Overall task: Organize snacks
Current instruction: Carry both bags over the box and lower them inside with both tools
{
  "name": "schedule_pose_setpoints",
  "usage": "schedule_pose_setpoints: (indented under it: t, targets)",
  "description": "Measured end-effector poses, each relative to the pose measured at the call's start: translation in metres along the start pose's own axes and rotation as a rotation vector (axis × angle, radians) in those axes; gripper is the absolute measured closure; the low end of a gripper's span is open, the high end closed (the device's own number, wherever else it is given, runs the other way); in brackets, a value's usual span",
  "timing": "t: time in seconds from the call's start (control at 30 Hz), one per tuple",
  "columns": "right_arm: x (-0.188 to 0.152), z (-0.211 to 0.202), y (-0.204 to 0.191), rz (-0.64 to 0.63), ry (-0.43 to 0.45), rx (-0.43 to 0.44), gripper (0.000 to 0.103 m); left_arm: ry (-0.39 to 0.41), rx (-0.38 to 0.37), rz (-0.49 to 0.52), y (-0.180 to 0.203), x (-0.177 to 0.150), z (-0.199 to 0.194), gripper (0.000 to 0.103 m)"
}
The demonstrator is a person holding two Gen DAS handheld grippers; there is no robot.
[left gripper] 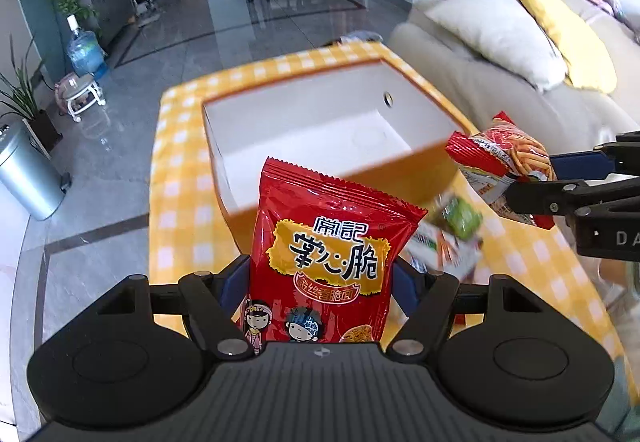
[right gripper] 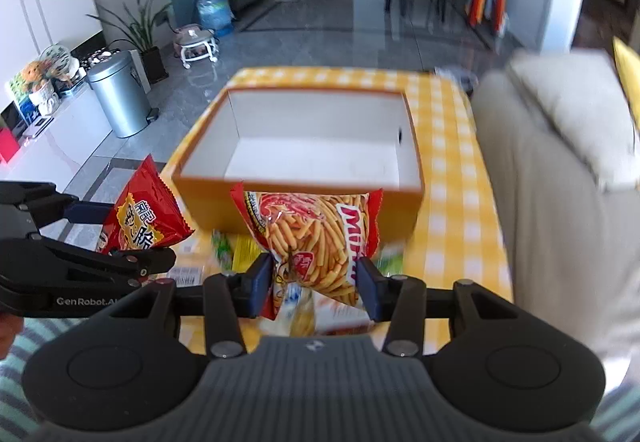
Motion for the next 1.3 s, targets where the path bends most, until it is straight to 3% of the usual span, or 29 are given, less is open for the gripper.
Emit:
schedule_pose_setpoints:
  t: [0.33,0.6,0.87,1.1,1.3]
  targets:
    - [0.067,0.042,-0.002,-0.108,0.051,-0.021,0.059,0.031,0.084,0.025,-0.028,0.057,0.018,0.02]
    - [0.091,0.102,0.011,-0.129,0.019,-0.035,0.059,-0.03,0.089,0.066,-0.036,0.088,0.066,0.02]
    - [0.1,0.158,0.012,-0.128,-0.049,0.003,0.059,-0.146,0.104,0.106,-0.046,0.099,0.113,0.02]
    - [0.091,0.2,0.005,-0.156,-0.137,0.042,0.059,-0.275,0.126,0.186,-0.045,0.089,0.152,0.02]
    - [0.079,0.228,0.001,-0.132,-0.227,0.069,0.059,-0.362,0.16,0.193,-0.052,0.079,0.178,0.022]
Point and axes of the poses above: each gripper's, at about its wrist camera, not at the fingertips, and z roughly the way its jaws point, y to its right, x to its top, the point moved 9 cm from there along z, roughly the way its jaws point, and after that the axes turned 9 degrees about -x, right-handed, at the moved point
